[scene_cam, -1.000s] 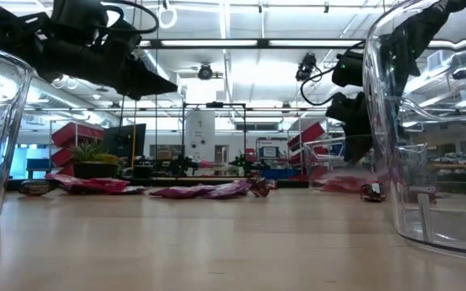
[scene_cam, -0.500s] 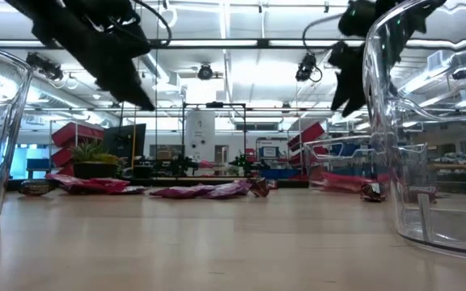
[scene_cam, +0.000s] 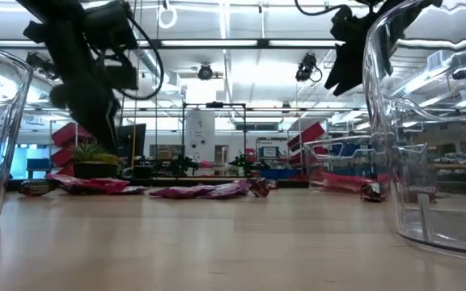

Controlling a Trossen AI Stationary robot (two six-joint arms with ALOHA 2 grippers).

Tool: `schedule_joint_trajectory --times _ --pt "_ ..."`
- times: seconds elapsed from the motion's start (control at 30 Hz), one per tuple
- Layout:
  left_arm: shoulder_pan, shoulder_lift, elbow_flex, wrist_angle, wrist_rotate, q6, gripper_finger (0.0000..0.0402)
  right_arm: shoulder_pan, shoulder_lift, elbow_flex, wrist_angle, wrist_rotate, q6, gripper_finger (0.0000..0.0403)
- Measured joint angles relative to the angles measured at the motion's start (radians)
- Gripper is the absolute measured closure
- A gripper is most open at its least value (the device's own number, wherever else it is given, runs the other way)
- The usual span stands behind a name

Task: Sort candy
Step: Put the red candy into the top right transparent bin

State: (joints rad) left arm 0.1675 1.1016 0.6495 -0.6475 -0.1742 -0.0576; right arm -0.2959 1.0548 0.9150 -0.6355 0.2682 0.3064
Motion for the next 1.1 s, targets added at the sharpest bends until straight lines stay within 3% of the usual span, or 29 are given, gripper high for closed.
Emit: schedule_joint_trajectory --times 0.27,0.53,0.67,0.9,1.1 --pt "-0.031 0.168 -0.001 0.021 -0.062 -0.002 0.0186 0.055 0.004 0.0 0.017 0.03 0.007 0.0188" --pt "-0.045 0.267 -0.001 0.039 -0.064 0.0 0.0185 0.056 0.004 0.0 0.022 0.038 0.006 0.0188" --pt "-0.045 0.273 -0.001 0.04 -0.063 0.018 0.023 0.056 0.004 0.0 0.023 0.047 0.005 0.0188" --pt "-0.045 0.27 0.021 0.022 -0.053 0.03 0.0386 0.057 0.004 0.0 0.023 0.047 0.005 0.0188" --pt "-0.045 0.238 0.087 -0.033 -0.053 0.054 0.0399 0.067 0.003 0.0 0.023 0.047 -0.019 0.0188"
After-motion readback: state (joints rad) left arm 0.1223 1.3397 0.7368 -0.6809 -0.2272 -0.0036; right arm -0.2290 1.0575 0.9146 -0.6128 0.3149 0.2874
